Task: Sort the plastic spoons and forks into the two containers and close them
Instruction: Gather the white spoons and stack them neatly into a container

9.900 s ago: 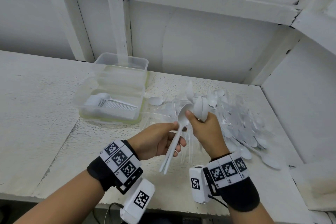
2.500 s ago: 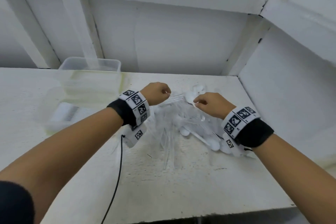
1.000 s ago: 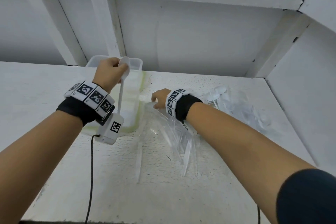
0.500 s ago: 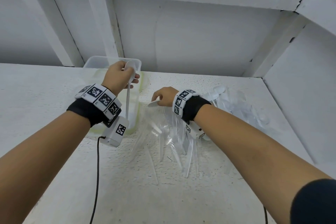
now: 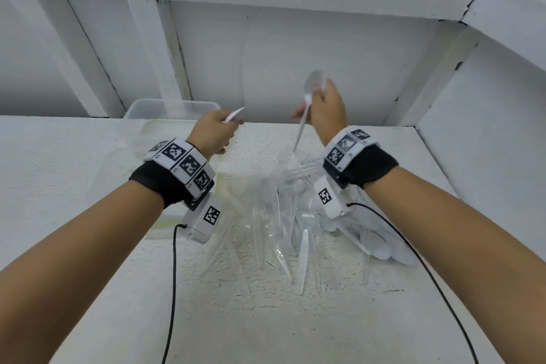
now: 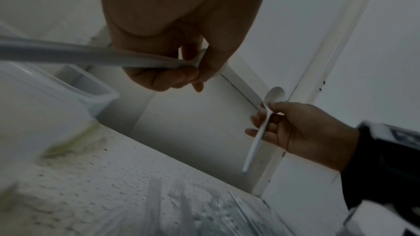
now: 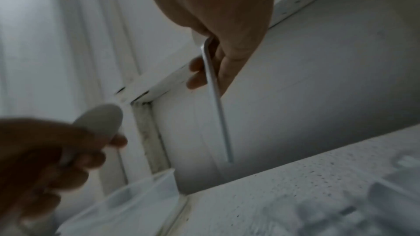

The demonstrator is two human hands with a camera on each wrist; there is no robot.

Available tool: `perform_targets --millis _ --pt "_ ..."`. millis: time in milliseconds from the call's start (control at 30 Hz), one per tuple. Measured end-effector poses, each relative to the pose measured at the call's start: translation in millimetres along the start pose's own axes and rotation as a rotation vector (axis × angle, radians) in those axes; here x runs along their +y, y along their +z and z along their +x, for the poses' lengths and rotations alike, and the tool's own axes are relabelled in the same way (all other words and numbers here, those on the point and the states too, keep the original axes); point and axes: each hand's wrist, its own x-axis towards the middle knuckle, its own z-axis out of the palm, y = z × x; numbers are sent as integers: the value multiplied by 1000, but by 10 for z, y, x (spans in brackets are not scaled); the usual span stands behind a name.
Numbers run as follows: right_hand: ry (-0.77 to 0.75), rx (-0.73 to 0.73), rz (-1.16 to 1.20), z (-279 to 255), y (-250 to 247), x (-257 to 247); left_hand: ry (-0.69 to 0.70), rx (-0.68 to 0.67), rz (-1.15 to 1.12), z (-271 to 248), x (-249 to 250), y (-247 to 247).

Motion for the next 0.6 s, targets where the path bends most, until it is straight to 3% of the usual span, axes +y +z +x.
perform_targets --millis 67,133,367,600 --pt "104 80 52 143 -222 53 -7 -65 68 60 44 181" --pt "135 57 -116 267 -450 174 -4 -132 151 102 91 383" --pt "271 -318 -836 317 -845 623 27 -289 503 165 202 1058" --pt "288 -490 -1072 308 -699 871 41 -331 628 197 69 1314"
